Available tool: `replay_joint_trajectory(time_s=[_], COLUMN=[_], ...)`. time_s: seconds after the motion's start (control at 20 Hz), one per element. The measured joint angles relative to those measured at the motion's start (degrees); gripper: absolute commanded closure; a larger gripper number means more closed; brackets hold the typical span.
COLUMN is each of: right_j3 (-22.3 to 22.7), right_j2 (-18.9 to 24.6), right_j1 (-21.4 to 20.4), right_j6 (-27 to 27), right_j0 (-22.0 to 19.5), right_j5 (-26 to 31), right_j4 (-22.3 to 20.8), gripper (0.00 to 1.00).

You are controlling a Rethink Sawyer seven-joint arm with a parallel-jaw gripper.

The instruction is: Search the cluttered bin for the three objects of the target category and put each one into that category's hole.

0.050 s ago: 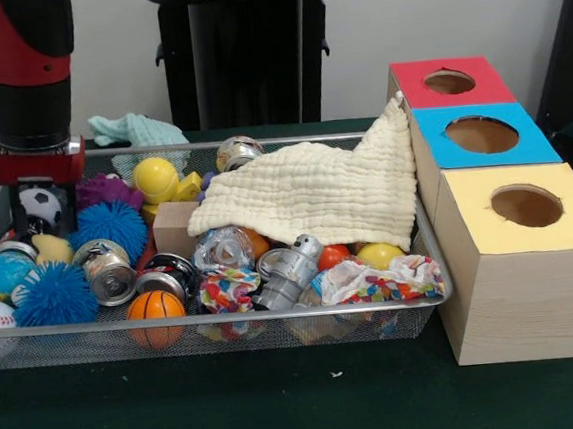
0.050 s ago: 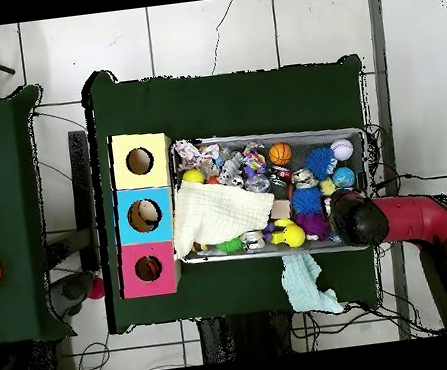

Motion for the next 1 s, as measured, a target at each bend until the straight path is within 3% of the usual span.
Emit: replay_joint_trajectory(time_s=[1.0], right_j3=[0.49], right_j2=[5.25], right_j1=[0.65], right_j6=[0.0], right_j0=[-3.82], right_j5=[-1.73], right_j4=[-0.11], gripper=[0.0])
